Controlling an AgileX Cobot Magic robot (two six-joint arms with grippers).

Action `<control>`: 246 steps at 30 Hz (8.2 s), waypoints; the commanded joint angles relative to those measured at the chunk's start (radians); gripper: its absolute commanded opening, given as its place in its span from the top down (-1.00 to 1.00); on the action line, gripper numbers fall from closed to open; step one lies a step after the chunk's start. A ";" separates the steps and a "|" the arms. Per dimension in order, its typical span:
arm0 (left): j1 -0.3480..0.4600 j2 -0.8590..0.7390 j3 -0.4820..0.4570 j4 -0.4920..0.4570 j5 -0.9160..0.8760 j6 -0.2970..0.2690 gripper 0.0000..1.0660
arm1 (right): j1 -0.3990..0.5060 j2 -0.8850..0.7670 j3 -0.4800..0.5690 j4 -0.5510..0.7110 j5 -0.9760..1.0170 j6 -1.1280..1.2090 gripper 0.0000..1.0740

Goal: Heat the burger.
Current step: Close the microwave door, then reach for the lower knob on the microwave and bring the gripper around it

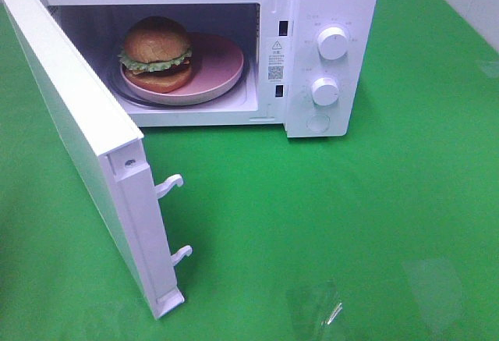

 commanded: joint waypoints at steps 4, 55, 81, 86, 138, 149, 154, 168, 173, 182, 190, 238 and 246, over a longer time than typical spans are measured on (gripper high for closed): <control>-0.007 0.223 -0.001 0.025 -0.174 -0.066 1.00 | -0.004 -0.027 -0.001 -0.002 -0.011 0.004 -0.41; -0.375 1.041 -0.383 0.272 -0.585 -0.200 1.00 | -0.004 -0.027 -0.001 -0.002 -0.011 0.005 -0.41; -0.558 1.297 -0.784 0.157 -0.461 -0.200 1.00 | -0.004 -0.027 -0.001 -0.002 -0.011 0.006 -0.41; -0.573 1.331 -0.860 0.153 -0.406 -0.200 1.00 | -0.004 -0.027 -0.001 -0.002 -0.011 0.006 -0.41; -0.816 0.957 -0.713 0.208 0.446 -0.208 -0.89 | -0.004 -0.027 -0.001 -0.002 -0.011 0.009 -0.41; -0.450 0.815 -0.830 0.036 1.118 -0.169 -0.89 | -0.004 -0.027 -0.001 -0.002 -0.011 0.009 -0.41; -0.262 0.743 -0.830 0.033 1.229 -0.101 -0.89 | -0.004 -0.027 -0.001 -0.002 -0.011 0.009 -0.41; -0.051 0.428 -0.688 0.043 1.407 -0.077 -0.89 | -0.004 -0.027 -0.001 -0.002 -0.011 0.010 -0.41; -0.051 0.253 -0.560 0.043 1.402 -0.076 -0.89 | -0.004 -0.027 -0.001 -0.002 -0.011 0.010 -0.41; -0.051 -0.074 -0.409 0.037 1.380 -0.068 -0.88 | -0.004 -0.027 -0.001 -0.002 -0.011 0.010 -0.41; -0.051 -0.240 -0.374 0.044 1.422 -0.054 -0.88 | -0.004 -0.027 -0.001 -0.002 -0.011 0.010 -0.41; 0.019 -0.661 -0.373 -0.008 1.417 -0.050 -0.88 | -0.001 0.041 -0.048 -0.003 -0.102 -0.005 -0.50; 0.019 -0.661 -0.373 -0.008 1.417 -0.050 -0.88 | -0.001 0.207 -0.054 -0.005 -0.322 -0.004 -0.48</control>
